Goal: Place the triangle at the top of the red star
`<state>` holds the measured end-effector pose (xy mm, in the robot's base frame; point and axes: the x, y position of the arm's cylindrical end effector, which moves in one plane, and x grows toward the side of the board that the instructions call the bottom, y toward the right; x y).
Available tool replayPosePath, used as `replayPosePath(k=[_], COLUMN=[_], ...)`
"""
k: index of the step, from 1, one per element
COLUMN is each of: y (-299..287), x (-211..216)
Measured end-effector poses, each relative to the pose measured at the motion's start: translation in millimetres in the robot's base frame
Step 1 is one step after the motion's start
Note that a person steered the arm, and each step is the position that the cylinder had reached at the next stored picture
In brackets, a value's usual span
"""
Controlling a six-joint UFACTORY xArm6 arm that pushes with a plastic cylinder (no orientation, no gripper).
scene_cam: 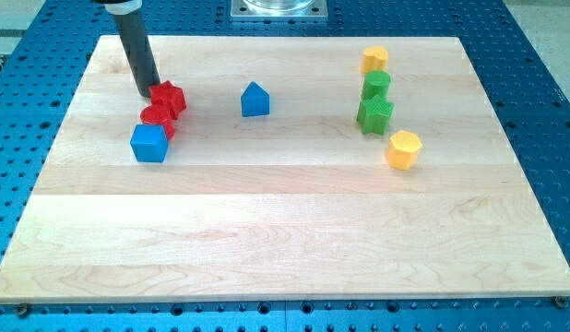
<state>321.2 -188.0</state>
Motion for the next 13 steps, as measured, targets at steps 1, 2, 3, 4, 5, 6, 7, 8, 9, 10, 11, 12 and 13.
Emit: replayPosePath(k=[1, 2, 3, 4, 5, 6, 7, 8, 9, 10, 11, 12, 13], y=[10, 22, 30, 30, 68, 155, 183, 184, 148, 128, 115, 106, 109], x=[0, 0, 0, 0, -32, -60, -4, 48, 40, 60, 90, 60, 45])
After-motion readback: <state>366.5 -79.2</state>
